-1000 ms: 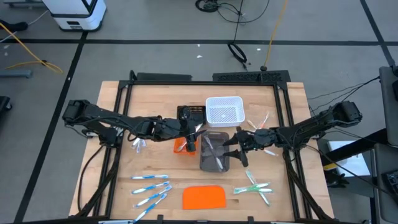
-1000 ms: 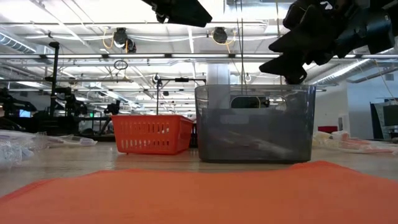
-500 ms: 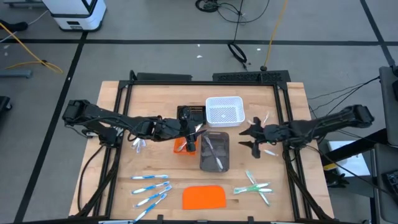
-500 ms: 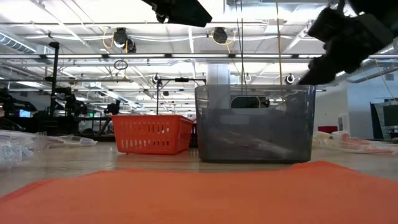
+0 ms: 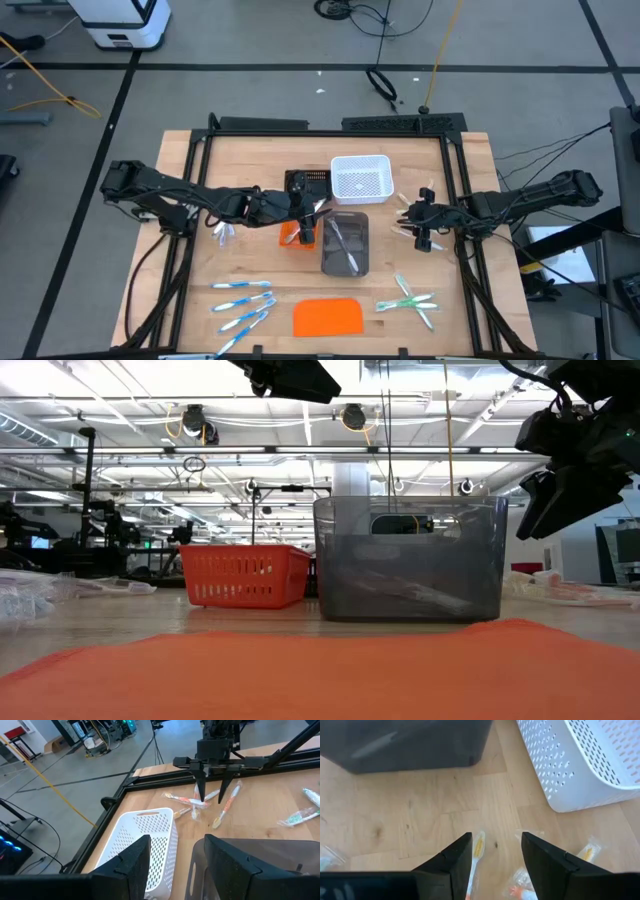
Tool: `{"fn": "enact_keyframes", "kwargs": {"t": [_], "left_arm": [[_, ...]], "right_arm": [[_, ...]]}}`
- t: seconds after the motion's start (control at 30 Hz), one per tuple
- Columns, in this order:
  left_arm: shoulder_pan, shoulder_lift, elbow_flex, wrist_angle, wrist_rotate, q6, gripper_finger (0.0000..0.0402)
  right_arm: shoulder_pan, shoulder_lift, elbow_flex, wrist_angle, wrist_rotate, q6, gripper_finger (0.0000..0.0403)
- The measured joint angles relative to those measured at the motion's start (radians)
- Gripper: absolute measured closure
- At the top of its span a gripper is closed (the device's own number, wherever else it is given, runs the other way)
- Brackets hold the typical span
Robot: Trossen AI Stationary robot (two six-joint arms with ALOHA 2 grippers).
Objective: Pick & Place Toothbrushes
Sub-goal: Put the orange toothbrush into the white bin
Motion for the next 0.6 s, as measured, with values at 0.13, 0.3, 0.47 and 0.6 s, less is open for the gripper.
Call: {"fn": "enact_keyframes", "kwargs": {"t": [0.13, 0.3, 0.47, 0.6], "left_arm": [[0.000, 0.000, 0.000, 0.000, 0.000, 0.000, 0.0213], [0.000, 0.000, 0.000, 0.002, 0.000, 0.000, 0.0213], [0.001, 0.000, 0.000, 0.007, 0.000, 0.000, 0.0213], [0.001, 0.000, 0.000, 0.008, 0.000, 0.003, 0.0213]], "right_arm": [[0.000, 0.001, 0.001, -0.002, -0.024, -0.004, 0.0241], [0.000, 0.034, 0.014, -0.007, -0.023, -0.007, 0.0243], [-0.015, 0.093, 0.089, -0.061, -0.018, -0.047, 0.0243], [-0.031, 0.171, 0.223, -0.196, 0.041, -0.120, 0.0243]]}}
